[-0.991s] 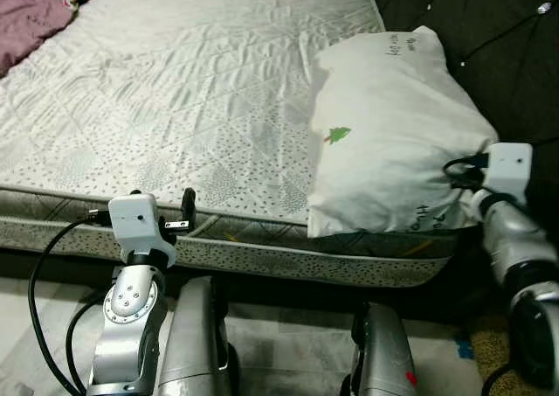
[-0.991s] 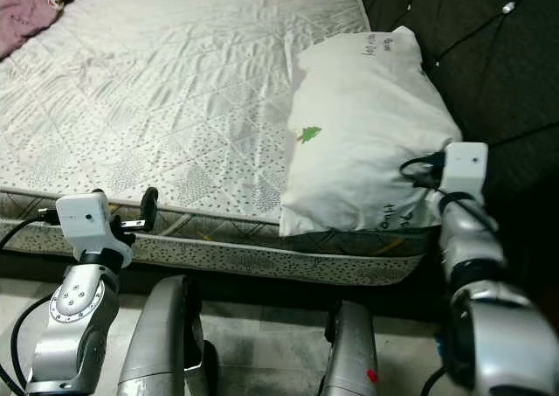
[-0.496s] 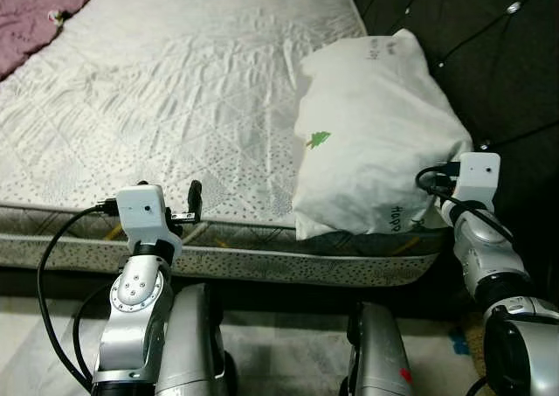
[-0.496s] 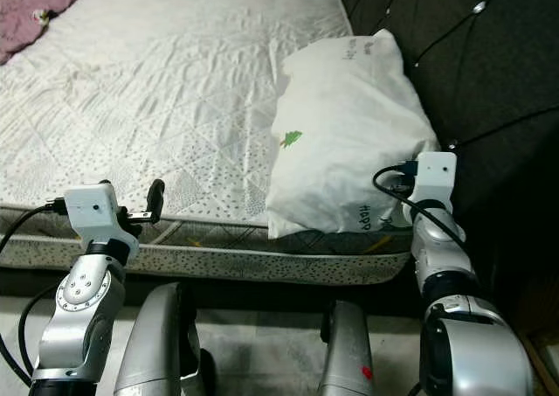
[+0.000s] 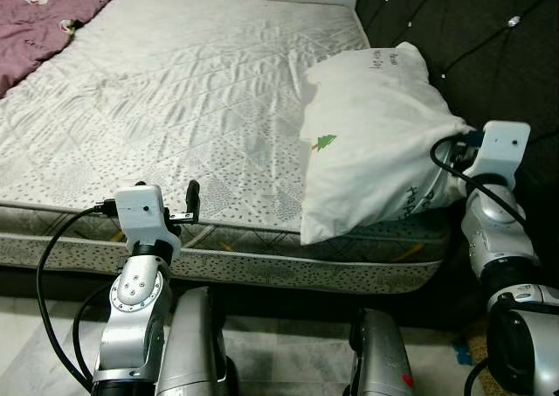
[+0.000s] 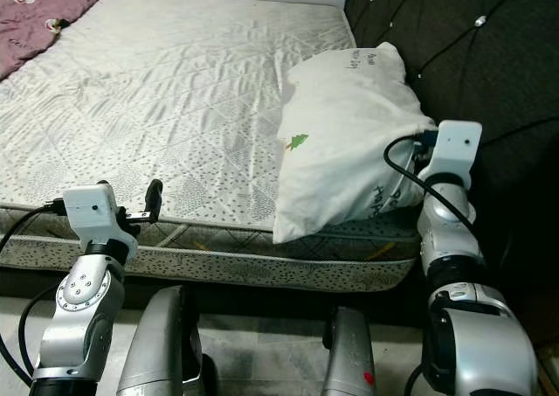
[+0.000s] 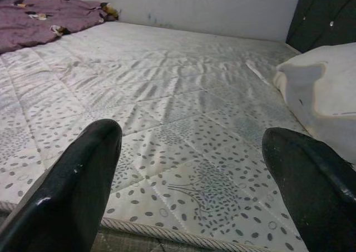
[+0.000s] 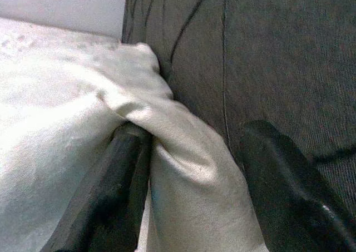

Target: Clean up the room

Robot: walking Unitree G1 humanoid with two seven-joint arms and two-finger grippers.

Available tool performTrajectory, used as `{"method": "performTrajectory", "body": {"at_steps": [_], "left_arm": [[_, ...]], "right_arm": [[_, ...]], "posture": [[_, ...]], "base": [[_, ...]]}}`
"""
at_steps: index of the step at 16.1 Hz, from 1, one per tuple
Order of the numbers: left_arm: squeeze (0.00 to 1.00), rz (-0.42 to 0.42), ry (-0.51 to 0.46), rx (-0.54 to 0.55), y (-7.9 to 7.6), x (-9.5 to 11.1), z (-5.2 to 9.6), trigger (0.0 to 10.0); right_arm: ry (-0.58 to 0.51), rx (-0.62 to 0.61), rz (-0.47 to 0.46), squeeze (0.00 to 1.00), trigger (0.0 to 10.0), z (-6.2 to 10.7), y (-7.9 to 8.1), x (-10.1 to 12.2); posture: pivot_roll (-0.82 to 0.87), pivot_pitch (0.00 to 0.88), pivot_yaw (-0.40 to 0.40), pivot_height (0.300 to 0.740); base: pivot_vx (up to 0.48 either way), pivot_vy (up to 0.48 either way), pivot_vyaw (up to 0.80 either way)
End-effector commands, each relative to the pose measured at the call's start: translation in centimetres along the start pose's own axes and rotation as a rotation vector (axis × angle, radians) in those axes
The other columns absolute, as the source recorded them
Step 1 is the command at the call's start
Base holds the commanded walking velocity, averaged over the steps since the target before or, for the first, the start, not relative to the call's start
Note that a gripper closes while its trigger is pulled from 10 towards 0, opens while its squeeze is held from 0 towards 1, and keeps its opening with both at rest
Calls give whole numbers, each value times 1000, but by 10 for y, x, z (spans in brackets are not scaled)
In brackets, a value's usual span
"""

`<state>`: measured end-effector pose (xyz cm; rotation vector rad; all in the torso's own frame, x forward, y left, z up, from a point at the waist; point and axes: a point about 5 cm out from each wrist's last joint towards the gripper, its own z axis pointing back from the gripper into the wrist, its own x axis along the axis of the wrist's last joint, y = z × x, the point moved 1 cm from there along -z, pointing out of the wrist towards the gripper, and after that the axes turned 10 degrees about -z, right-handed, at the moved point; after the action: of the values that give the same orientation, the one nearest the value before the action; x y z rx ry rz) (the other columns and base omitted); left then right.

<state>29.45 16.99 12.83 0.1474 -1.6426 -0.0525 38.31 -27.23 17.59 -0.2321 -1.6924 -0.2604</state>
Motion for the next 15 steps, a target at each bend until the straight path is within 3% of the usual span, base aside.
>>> {"method": "performTrajectory", "body": {"at_steps": [1, 4, 5, 7, 9, 11, 12, 14, 15], "left_arm": [[0, -9, 3, -7, -2, 0, -1, 10000], [0, -20, 15, -10, 2, -3, 5, 10000], [0, -24, 25, -8, 3, -5, 8, 10000], [0, -25, 32, -6, 4, -6, 11, 10000], [0, -25, 50, -13, 3, -10, 16, 10000], [0, -25, 55, -19, 2, -11, 16, 10000], [0, -25, 58, -25, 1, -11, 17, 10000], [0, -25, 60, -29, 1, -11, 17, 10000], [0, -27, 60, -35, 1, -11, 16, 10000]], "right_arm": [[-157, 18, -4, 1000, 10000, -10, 1, 41], [-137, 66, -37, 1000, 10000, -6, 4, 41], [-148, 155, 43, 1000, 10000, -2, 15, 44], [-131, 195, 53, 1000, 10000, 3, 16, 40], [-12, 224, 96, 1000, 10000, 30, -1, 2], [15, 232, 129, 1000, 10000, 44, -9, -10], [25, 211, 164, 1000, 10000, 54, -19, -13], [16, 148, 195, 1000, 10000, 57, -33, -10], [-48, 86, 209, 1000, 10000, 51, -42, 6]], "posture": [[11, 3, -18, 526], [3, 24, -22, 526], [7, 34, -23, 526], [6, 44, -26, 526], [-9, 65, -30, 526], [-15, 72, -29, 526], [-25, 79, -23, 526], [-30, 82, -19, 526], [-31, 84, -18, 526]], "base": [[0, 0, 0], [0, 0, 0], [0, 0, 0], [0, 0, 0], [0, 0, 0], [0, 0, 0], [0, 0, 0], [0, 0, 0], [0, 0, 0]]}}
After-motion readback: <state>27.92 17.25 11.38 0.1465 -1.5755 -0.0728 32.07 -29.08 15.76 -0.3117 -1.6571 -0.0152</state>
